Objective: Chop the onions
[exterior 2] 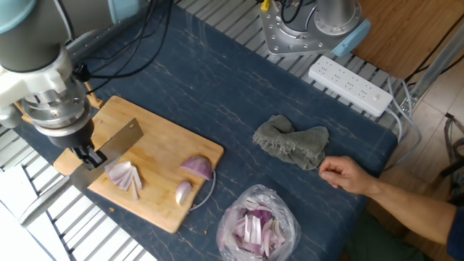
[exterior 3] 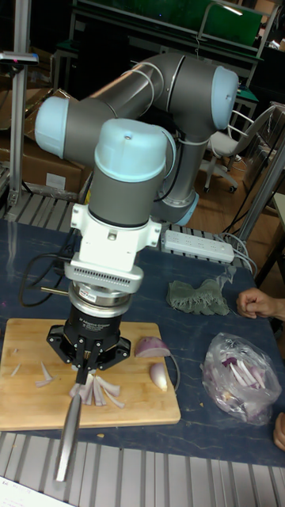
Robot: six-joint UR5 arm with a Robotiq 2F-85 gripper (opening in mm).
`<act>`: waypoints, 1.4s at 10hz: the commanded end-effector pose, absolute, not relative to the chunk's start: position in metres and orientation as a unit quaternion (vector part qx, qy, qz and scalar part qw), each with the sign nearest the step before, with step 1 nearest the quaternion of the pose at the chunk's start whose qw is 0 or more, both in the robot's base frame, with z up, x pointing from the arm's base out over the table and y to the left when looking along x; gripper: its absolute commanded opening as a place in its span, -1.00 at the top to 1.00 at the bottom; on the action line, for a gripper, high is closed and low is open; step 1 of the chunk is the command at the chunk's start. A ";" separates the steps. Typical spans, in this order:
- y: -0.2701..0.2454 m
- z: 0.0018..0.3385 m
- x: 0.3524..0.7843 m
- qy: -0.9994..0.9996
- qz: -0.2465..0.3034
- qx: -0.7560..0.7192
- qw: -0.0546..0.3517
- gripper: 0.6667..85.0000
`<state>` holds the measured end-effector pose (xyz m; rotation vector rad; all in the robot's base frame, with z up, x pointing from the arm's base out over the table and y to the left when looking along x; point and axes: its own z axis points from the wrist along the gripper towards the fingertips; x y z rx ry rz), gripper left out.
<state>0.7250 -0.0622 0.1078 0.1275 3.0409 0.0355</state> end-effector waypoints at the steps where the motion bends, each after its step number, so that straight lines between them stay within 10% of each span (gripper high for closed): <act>1: -0.063 0.111 0.725 0.995 0.033 0.091 0.035 0.99; 14: -0.055 0.098 0.727 0.987 0.028 0.154 0.043 0.99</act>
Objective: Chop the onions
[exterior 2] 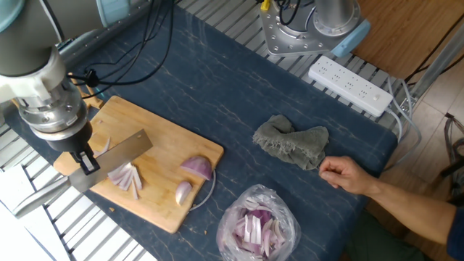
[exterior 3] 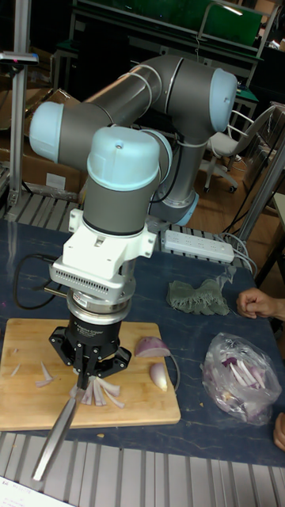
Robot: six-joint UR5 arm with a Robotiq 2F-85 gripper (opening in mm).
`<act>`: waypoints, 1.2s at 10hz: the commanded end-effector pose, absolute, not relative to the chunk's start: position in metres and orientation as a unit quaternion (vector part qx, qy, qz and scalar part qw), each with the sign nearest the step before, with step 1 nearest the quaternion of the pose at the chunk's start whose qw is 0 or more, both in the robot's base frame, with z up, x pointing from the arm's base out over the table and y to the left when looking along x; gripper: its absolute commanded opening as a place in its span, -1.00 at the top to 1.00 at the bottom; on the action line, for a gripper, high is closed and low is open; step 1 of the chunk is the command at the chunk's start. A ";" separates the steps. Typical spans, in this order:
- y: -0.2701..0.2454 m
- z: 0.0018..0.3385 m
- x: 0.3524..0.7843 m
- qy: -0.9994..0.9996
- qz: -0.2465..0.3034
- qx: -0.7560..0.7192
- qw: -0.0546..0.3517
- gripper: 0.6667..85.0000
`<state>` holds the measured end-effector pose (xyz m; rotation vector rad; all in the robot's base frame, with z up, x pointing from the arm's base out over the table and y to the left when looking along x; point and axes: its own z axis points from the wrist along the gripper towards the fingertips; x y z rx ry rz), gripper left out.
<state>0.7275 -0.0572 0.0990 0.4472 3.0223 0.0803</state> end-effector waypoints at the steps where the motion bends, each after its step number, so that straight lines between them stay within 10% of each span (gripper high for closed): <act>1: -0.057 0.098 0.725 0.986 0.023 0.159 0.042 0.99; 12: -0.056 0.095 0.716 0.984 0.013 0.174 0.043 0.99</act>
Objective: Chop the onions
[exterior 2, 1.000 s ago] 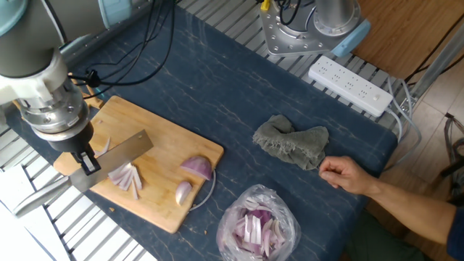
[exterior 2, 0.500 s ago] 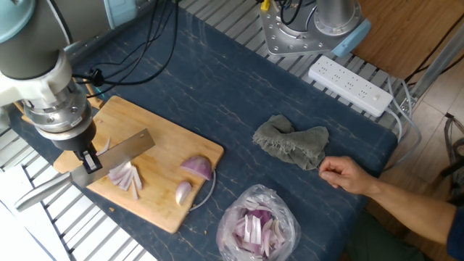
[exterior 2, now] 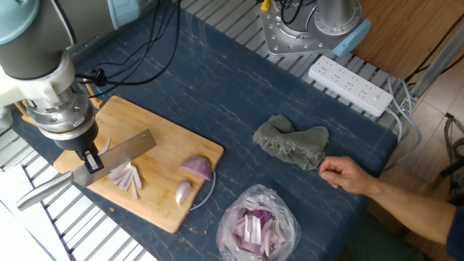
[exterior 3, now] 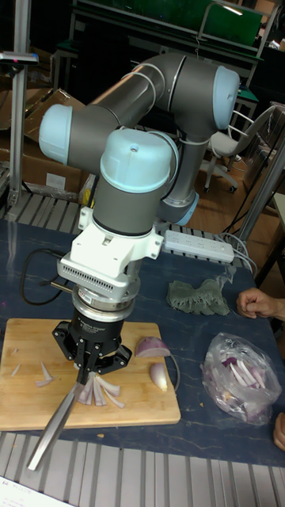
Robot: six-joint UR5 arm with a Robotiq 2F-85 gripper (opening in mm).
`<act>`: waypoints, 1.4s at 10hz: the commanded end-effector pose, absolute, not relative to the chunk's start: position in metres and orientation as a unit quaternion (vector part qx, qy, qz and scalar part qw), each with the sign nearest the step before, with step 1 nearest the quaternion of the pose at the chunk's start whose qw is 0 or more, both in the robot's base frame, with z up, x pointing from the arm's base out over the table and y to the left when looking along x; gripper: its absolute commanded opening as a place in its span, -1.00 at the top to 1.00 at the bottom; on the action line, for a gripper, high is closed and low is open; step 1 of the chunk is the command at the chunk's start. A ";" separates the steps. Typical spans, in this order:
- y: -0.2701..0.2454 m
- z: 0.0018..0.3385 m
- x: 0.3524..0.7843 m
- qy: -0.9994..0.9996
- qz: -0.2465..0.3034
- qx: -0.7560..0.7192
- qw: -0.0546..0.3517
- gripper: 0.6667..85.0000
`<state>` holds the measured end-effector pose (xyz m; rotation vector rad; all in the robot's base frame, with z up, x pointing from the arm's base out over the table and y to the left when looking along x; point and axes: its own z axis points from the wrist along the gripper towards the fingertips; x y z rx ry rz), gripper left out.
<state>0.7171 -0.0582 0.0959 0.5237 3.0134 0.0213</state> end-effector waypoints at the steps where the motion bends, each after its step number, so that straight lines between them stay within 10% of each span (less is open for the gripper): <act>1: -0.055 0.094 0.716 0.984 0.012 0.174 0.044 0.99; 14: -0.054 0.097 0.710 0.984 0.003 0.171 0.046 0.99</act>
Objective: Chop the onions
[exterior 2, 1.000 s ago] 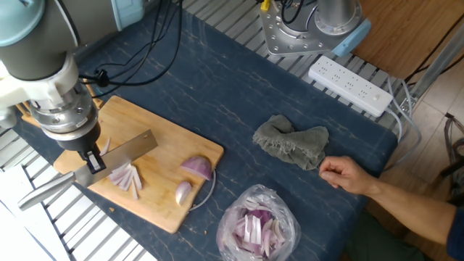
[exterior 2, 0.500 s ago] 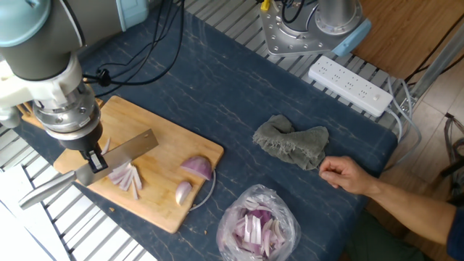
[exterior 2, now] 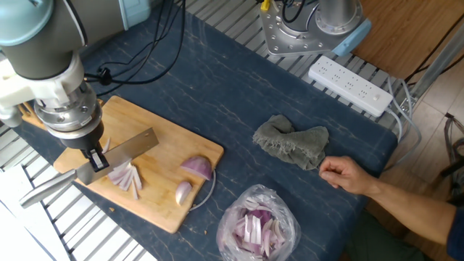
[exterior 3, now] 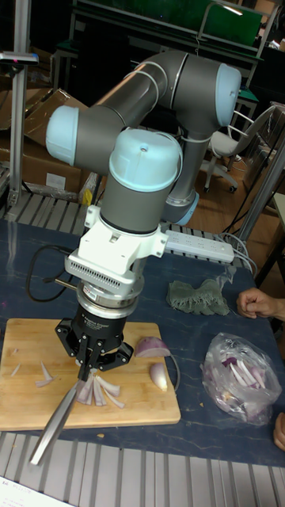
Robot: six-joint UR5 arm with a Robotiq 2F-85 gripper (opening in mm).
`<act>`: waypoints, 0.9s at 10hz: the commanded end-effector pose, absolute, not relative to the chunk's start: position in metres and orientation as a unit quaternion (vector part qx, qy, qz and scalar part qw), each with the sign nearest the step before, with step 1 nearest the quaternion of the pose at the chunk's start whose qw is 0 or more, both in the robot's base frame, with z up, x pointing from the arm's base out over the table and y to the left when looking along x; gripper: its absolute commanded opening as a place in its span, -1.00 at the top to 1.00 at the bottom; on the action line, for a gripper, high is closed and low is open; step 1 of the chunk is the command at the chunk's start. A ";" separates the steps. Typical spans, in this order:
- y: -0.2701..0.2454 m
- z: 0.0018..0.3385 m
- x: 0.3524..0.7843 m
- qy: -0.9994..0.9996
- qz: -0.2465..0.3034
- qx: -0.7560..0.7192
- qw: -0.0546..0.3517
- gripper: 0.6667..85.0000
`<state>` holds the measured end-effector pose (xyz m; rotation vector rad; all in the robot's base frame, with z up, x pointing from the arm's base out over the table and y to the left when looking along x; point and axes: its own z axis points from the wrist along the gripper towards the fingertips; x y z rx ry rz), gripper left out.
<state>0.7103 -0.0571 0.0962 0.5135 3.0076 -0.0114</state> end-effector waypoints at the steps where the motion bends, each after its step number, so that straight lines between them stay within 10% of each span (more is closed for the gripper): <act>1: -0.054 0.097 0.711 0.984 0.003 0.170 0.047 0.99; 9: -0.054 0.085 0.716 0.985 0.004 0.163 0.057 0.99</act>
